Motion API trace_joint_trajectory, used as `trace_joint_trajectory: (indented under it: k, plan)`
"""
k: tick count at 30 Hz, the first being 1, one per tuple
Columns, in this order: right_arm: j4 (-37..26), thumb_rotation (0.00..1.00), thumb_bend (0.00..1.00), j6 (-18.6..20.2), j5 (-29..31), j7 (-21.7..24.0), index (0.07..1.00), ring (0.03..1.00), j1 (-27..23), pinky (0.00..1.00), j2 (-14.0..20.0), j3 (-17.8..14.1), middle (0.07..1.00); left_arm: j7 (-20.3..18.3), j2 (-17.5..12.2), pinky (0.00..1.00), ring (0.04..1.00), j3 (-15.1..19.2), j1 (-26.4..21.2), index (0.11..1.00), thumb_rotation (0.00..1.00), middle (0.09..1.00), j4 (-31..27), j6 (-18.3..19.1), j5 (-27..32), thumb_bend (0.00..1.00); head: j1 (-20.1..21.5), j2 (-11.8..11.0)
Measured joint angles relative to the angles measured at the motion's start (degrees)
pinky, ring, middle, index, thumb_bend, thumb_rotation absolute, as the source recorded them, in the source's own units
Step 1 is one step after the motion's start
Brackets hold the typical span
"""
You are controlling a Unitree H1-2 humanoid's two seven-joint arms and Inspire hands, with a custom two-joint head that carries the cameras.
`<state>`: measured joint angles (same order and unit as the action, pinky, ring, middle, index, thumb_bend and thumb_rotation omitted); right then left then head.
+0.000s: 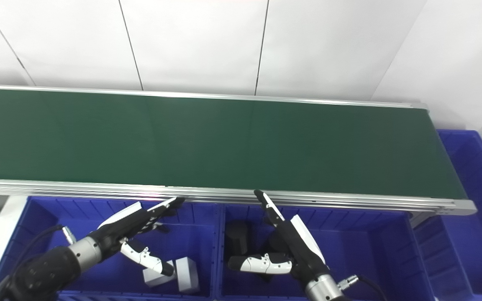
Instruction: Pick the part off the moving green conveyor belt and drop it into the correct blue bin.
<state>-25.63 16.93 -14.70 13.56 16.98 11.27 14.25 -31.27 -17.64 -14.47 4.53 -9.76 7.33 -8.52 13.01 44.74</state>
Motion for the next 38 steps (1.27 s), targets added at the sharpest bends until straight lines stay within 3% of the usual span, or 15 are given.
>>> trace_joint_trajectory:
  k: [7, 16, 24, 38]
  plan:
    - [0.02, 0.41, 0.97, -0.04, -0.07, -0.49, 1.000, 0.983, 0.32, 0.92, -0.04, 0.14, 1.000, 2.59, 2.35, 0.88, 0.940, 2.55, 1.40, 0.991, 0.31, 0.987, 1.91, -6.96, 6.95, 0.90, -0.71, -0.71]
    - [0.15, 0.39, 0.96, -0.23, 1.48, -1.00, 1.000, 0.976, 0.68, 0.94, -0.19, -0.18, 1.000, 4.77, 3.10, 0.88, 0.946, 2.63, 2.60, 0.998, 0.29, 0.987, 1.28, -8.61, 8.00, 0.89, -0.53, -1.67]
    - [1.83, 0.40, 0.96, -3.50, 1.08, -3.37, 1.000, 0.959, 0.88, 0.93, -0.67, -0.29, 0.991, 6.18, 3.12, 0.88, 0.948, 2.50, 2.61, 1.000, 0.28, 0.990, 1.31, -9.14, 7.93, 0.88, -0.79, -1.76]
    - [1.85, 0.36, 0.95, -3.59, 1.19, -3.93, 1.000, 0.952, 1.38, 0.93, -0.90, -0.47, 0.983, 8.33, 4.57, 0.90, 0.949, 1.22, 4.49, 1.000, 0.28, 0.992, 1.05, -10.65, 6.68, 0.88, -1.06, -2.20]
